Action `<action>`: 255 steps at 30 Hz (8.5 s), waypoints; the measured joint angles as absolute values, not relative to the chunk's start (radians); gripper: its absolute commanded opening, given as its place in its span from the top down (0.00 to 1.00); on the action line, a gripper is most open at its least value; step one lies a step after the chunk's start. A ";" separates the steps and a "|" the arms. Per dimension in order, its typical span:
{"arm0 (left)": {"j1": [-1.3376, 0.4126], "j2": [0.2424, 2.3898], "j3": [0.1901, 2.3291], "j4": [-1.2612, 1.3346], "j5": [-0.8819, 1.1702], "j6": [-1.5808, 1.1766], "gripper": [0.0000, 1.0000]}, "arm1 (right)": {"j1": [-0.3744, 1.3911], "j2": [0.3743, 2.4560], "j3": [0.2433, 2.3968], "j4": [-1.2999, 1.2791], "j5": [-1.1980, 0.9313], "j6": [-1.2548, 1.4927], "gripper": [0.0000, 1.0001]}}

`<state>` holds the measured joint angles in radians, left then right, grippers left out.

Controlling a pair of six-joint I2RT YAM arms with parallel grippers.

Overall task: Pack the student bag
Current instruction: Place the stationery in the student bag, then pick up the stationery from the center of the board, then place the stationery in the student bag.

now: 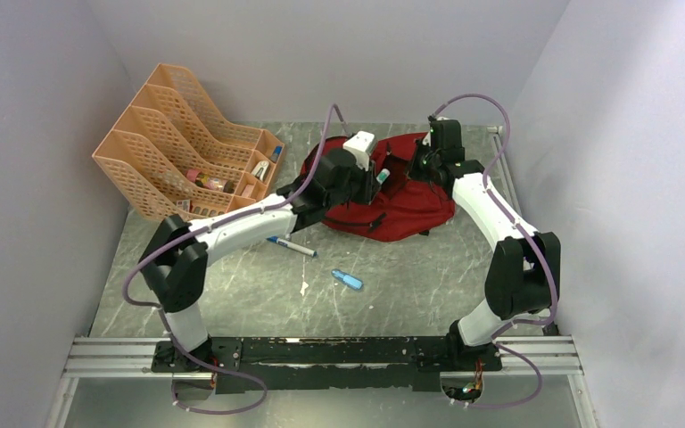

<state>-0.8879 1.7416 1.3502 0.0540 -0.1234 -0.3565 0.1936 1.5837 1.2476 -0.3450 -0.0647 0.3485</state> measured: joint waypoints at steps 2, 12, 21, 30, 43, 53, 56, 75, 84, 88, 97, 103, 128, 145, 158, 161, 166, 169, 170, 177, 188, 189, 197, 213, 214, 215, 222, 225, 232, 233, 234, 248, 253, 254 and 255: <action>-0.876 1.785 1.397 0.020 -0.098 -0.357 0.95 | 0.197 1.584 1.251 -0.349 -0.060 0.344 1.00; -0.816 1.979 1.554 -0.120 0.026 -0.389 0.95 | 0.215 1.584 1.257 -0.350 -0.051 0.343 1.00; -0.801 2.080 1.679 -0.123 0.054 -0.401 0.95 | 0.224 1.584 1.257 -0.348 -0.054 0.344 1.00; -0.782 2.243 1.809 -0.050 0.111 -0.505 0.77 | 0.224 1.573 1.235 -0.326 -0.069 0.360 1.00; -0.771 2.305 1.856 -0.025 0.146 -0.555 0.45 | 0.224 1.560 1.201 -0.285 -0.107 0.377 1.00; -0.768 2.181 1.774 -0.056 0.130 -0.517 0.48 | 0.224 1.555 1.200 -0.281 -0.108 0.377 1.00; -0.768 2.094 1.695 -0.057 0.121 -0.496 0.48 | 0.224 1.555 1.200 -0.281 -0.107 0.377 1.00; -0.801 1.623 1.105 -0.090 0.025 -0.446 0.52 | 0.224 1.553 1.185 -0.274 -0.102 0.382 1.00; -0.982 1.569 0.985 -0.138 -0.035 -0.459 0.52 | 0.224 1.553 1.181 -0.267 -0.115 0.385 1.00; -1.007 1.573 0.985 -0.147 0.002 -0.373 0.51 | 0.224 1.553 1.181 -0.266 -0.116 0.385 1.00; -1.012 1.705 1.097 -0.298 0.204 0.081 0.49 | 0.224 1.553 1.171 -0.263 -0.125 0.387 1.00; -1.031 1.695 1.074 -0.323 0.304 0.405 0.49 | 0.224 1.553 1.171 -0.261 -0.128 0.386 1.00; -0.969 1.867 1.165 -0.418 0.522 0.942 0.44 | 0.224 1.553 1.168 -0.260 -0.138 0.377 1.00; -0.923 1.883 1.149 -0.430 0.542 0.942 0.53 | 0.224 1.554 1.169 -0.260 -0.150 0.377 1.00; -0.921 1.895 1.162 -0.431 0.568 0.943 0.84 | 0.224 1.561 1.178 -0.263 -0.151 0.377 1.00; -0.921 1.880 1.147 -0.424 0.562 0.933 0.83 | 0.224 1.565 1.178 -0.263 -0.154 0.377 1.00; -0.900 1.768 1.071 -0.360 0.555 0.865 0.82 | 0.224 1.565 1.178 -0.262 -0.154 0.380 1.00; -0.849 1.671 1.043 -0.285 0.559 0.787 0.82 | 0.224 1.565 1.178 -0.260 -0.154 0.382 1.00; -0.826 1.643 1.041 -0.250 0.562 0.755 0.82 | 0.224 1.565 1.178 -0.260 -0.154 0.382 1.00; -0.770 1.636 1.151 -0.120 0.459 0.546 0.85 | 0.224 1.566 1.178 -0.260 -0.148 0.381 1.00; -0.767 1.905 1.495 -0.098 0.246 0.214 0.95 | 0.224 1.566 1.178 -0.261 -0.146 0.381 1.00; -0.767 1.927 1.522 -0.097 0.237 0.190 0.95 | 0.224 1.566 1.178 -0.261 -0.146 0.381 1.00; -0.767 2.031 1.679 -0.131 0.168 0.039 0.95 | 0.224 1.566 1.178 -0.261 -0.146 0.381 1.00; -0.762 2.099 1.727 -0.116 0.150 -0.228 0.95 | 0.224 1.565 1.176 -0.258 -0.146 0.388 1.00; -0.762 2.103 1.727 -0.109 0.149 -0.241 0.95 | 0.224 1.562 1.171 -0.254 -0.146 0.392 1.00; -0.761 2.107 1.727 -0.099 0.149 -0.256 0.95 | 0.224 1.560 1.168 -0.252 -0.146 0.393 1.00; -0.749 2.143 1.707 0.012 0.146 -0.367 0.93 | 0.224 1.551 1.153 -0.235 -0.148 0.409 1.00; -0.745 2.156 1.697 0.047 0.139 -0.412 0.90 | 0.224 1.548 1.153 -0.235 -0.147 0.411 1.00; -0.743 2.231 1.720 0.149 0.155 -0.505 0.77 | 0.224 1.534 1.149 -0.234 -0.144 0.411 1.00; -0.743 2.243 1.726 0.153 0.160 -0.512 0.74 | 0.224 1.534 1.148 -0.234 -0.144 0.411 1.00; -0.743 2.255 1.732 0.155 0.163 -0.518 0.71 | 0.224 1.534 1.148 -0.234 -0.144 0.411 1.00; -0.746 2.271 1.738 0.160 0.170 -0.508 0.53 | 0.224 1.532 1.148 -0.235 -0.143 0.407 1.00; -0.746 2.211 1.681 0.163 0.186 -0.491 0.54 | 0.224 1.526 1.146 -0.236 -0.140 0.402 1.00; -0.746 2.188 1.659 0.160 0.188 -0.483 0.54 | 0.224 1.523 1.145 -0.237 -0.139 0.401 1.00; -0.746 2.153 1.624 0.158 0.191 -0.467 0.54 | 0.224 1.521 1.144 -0.238 -0.137 0.399 1.00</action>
